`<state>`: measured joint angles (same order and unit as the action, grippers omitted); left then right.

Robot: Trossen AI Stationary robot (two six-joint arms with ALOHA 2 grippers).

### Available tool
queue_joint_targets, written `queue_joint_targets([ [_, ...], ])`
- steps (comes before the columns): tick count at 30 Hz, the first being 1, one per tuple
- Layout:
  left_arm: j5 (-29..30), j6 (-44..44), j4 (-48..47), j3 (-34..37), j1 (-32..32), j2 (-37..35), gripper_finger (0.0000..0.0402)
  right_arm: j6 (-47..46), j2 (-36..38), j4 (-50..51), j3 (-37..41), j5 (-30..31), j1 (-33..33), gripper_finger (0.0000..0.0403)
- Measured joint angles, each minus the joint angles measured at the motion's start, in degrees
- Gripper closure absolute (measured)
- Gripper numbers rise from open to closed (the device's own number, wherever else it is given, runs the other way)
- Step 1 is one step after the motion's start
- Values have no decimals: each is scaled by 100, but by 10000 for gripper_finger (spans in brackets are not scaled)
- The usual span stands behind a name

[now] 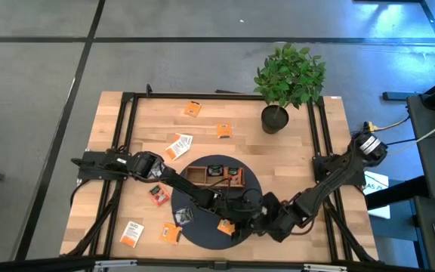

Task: Pick & Place Tea
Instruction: Put the black tea bag into the middle section of the wooden organizer

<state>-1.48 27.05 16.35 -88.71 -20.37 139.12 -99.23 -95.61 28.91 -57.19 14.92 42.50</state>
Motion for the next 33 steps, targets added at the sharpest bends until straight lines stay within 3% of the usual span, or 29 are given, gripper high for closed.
queue_joint_targets([
  [5,2,-18,3,0,-12,-5,281,-233,169,400,-4,-283,-47,283],
  [19,-4,-70,40,9,-12,-5,281,-704,-442,-164,46,-749,-76,282],
  [33,-11,-84,41,9,-12,-3,281,-834,-693,-390,44,-786,-74,282],
])
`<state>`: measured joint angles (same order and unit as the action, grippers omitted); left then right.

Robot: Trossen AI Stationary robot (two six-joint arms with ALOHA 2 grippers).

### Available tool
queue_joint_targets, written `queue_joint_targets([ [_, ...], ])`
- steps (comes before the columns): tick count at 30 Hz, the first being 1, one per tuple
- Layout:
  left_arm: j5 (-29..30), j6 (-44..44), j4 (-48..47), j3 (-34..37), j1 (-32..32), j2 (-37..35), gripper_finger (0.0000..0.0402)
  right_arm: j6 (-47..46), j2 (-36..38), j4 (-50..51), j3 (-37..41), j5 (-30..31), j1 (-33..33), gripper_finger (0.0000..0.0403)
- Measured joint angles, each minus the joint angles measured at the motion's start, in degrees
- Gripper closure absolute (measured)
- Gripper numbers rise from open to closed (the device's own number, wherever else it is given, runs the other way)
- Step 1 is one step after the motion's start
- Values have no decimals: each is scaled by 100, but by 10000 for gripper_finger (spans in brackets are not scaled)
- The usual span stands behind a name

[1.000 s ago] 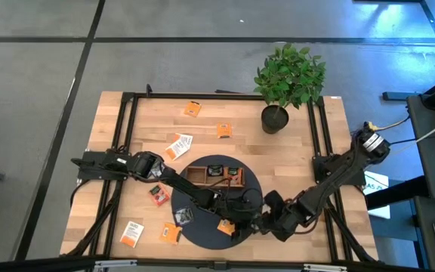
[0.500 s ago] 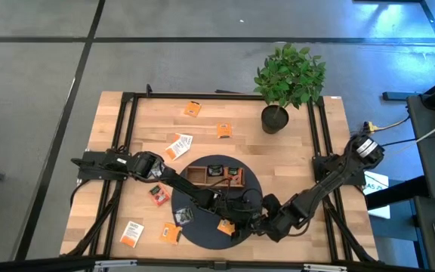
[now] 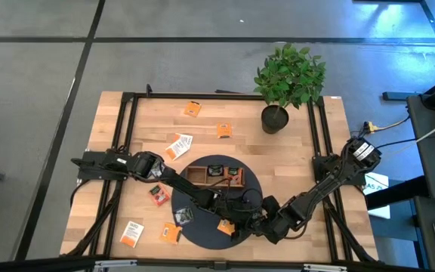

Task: Pick & Place Tea
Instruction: Put the black tea bag into the middle section of the wooden organizer

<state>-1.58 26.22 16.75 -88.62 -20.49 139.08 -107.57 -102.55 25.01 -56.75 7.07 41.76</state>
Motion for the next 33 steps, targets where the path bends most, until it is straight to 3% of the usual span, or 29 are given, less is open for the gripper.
queue_joint_targets([
  [13,-72,-6,-2,0,2,-2,281,-25,287,-394,529,-88,27,282],
  [19,-128,-22,-2,0,4,-2,281,-288,346,-1045,1033,52,138,282],
  [26,-136,-22,0,0,4,-2,281,304,318,-1119,986,362,296,283],
  [29,-129,-22,0,0,4,-2,281,330,295,-1130,879,824,328,282],
  [33,-110,-20,15,0,4,-2,281,152,282,-1360,874,857,255,282],
])
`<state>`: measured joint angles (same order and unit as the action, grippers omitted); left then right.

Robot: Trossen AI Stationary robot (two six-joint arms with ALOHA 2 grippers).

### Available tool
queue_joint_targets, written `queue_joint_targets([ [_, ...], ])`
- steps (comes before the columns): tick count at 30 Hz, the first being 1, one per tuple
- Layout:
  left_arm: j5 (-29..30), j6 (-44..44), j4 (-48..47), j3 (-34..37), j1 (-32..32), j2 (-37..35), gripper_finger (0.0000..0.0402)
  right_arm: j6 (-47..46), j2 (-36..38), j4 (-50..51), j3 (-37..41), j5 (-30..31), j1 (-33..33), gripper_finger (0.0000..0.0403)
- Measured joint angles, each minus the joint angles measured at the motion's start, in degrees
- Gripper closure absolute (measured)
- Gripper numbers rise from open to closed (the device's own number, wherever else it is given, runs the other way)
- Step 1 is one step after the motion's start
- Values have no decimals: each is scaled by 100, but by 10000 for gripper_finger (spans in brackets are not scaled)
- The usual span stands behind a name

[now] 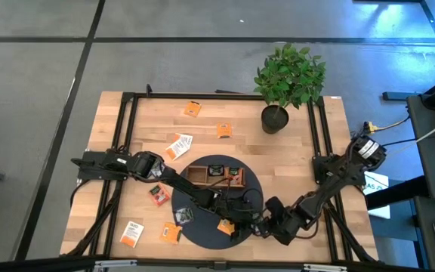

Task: Pick & Place Tea
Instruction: Put the black tea bag into the middle section of the wooden organizer

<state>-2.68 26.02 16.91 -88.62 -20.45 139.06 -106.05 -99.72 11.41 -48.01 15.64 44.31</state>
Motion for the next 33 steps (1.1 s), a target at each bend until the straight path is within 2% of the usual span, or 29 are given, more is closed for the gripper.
queue_joint_targets([
  [8,54,7,28,0,-2,2,281,-1,2,49,-9,-200,-50,296],
  [17,64,26,33,0,-2,2,281,2,2,163,-9,-242,-50,393],
  [24,35,-43,29,15,28,-148,281,25,45,180,-9,-233,-15,399],
  [33,-605,-30,193,39,296,-780,281,24,681,585,-17,142,91,401],
])
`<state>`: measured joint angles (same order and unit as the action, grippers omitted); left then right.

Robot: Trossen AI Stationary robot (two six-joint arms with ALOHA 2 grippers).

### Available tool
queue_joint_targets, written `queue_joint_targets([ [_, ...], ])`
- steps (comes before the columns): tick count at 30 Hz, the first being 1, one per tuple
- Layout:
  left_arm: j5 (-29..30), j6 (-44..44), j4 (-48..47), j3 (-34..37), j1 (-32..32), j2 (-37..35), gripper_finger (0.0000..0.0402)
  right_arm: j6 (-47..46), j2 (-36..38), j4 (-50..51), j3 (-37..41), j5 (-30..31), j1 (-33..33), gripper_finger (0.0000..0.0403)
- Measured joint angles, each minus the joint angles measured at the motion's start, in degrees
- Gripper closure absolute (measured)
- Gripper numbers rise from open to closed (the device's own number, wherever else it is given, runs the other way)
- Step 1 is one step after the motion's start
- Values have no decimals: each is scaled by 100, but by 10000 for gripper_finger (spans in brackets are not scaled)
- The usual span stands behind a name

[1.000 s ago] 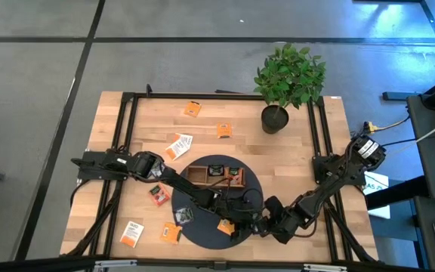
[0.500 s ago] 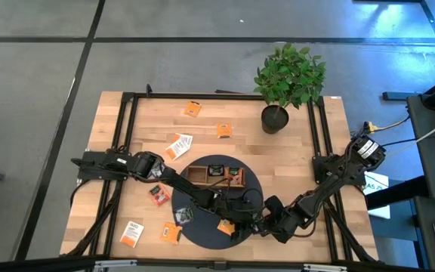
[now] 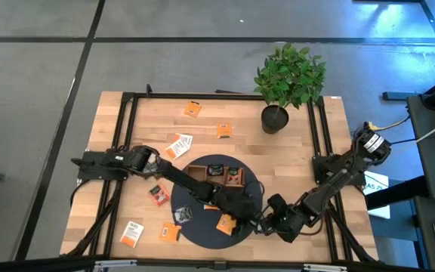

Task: Pick & Place Tea
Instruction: Put the black tea bag into the middle section of the wooden organizer

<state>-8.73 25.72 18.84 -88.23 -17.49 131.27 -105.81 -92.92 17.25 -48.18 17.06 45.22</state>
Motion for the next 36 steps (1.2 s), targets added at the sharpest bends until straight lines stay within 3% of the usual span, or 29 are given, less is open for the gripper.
queue_joint_targets([
  [7,-785,-197,-12,-11,364,-742,281,217,578,310,-4,917,86,401],
  [12,-1007,-419,-595,64,730,-1533,281,667,891,332,-4,1871,76,402],
  [16,-850,-687,-560,628,1084,-2510,281,1261,1027,288,-2,2468,24,402],
  [21,-541,-693,-559,1911,1507,-3780,281,2043,1206,221,-7,3069,-81,403],
  [25,-713,-687,-561,2841,1568,-4637,281,3161,1312,-274,-7,2980,-400,403],
  [28,-733,-703,-622,3305,1556,-5052,281,4253,1319,-896,-7,2467,-788,403],
  [36,-895,-565,-860,3720,1558,-5503,281,5896,1319,-1632,-9,1064,-1813,403],
])
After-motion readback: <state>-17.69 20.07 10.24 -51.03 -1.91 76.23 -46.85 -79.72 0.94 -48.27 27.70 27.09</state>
